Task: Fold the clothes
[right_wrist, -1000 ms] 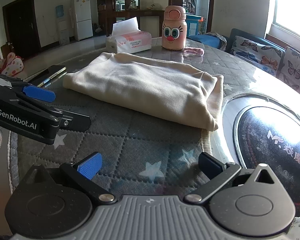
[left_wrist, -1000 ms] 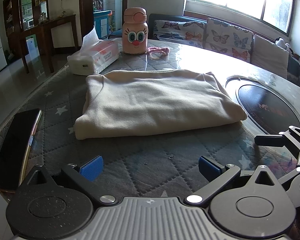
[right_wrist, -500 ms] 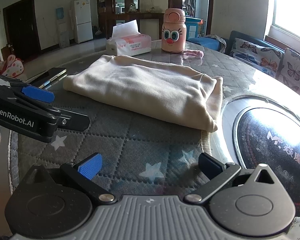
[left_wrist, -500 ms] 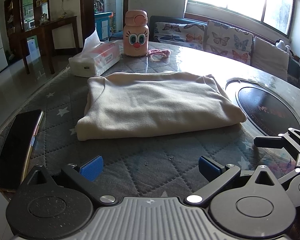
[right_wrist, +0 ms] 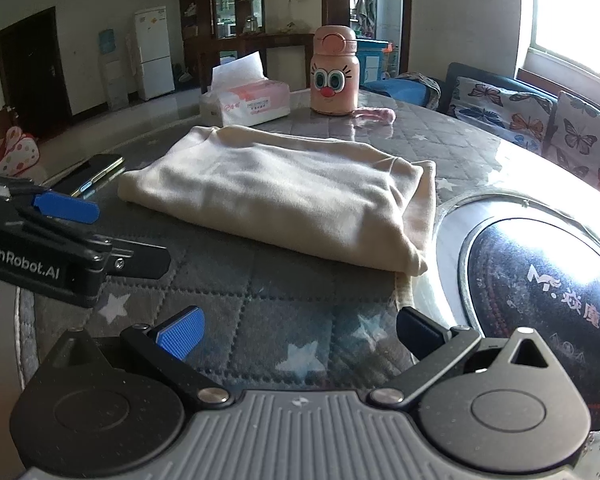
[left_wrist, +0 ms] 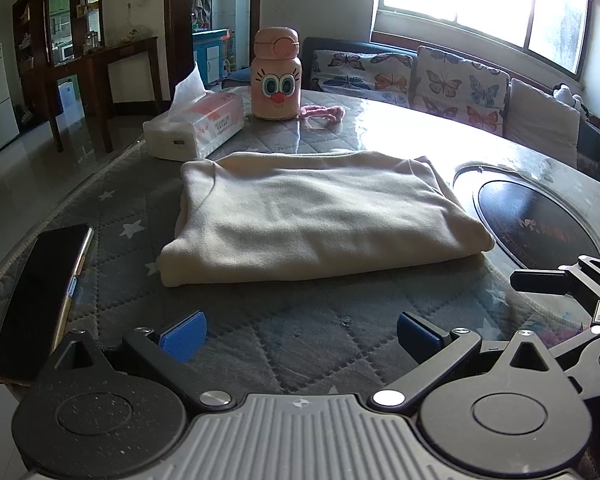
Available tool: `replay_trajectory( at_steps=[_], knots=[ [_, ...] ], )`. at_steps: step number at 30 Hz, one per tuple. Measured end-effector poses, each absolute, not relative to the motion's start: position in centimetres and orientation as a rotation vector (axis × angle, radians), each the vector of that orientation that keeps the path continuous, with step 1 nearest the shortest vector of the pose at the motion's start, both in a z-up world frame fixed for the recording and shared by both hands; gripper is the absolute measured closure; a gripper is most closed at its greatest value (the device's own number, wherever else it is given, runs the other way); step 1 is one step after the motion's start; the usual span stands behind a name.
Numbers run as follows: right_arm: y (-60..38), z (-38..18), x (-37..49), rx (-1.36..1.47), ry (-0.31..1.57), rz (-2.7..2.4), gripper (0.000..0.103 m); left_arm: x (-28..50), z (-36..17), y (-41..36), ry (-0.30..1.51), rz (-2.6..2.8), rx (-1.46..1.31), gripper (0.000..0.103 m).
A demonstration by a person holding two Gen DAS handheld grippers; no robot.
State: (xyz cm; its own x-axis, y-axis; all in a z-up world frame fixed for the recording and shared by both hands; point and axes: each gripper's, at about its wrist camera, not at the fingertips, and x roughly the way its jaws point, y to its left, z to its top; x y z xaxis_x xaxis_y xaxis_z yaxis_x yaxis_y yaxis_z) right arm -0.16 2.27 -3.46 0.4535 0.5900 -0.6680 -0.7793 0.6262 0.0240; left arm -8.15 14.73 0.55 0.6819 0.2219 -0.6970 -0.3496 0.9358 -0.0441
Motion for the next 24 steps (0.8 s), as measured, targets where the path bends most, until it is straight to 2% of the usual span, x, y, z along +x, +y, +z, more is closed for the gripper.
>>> replay_trajectory(
  at_steps=[24],
  knots=[
    [2.4,-1.8,-1.2,-0.257,0.657,0.842,0.000,-9.8,2.0,14.5,0.698,0.337,-0.173,0.000]
  ],
)
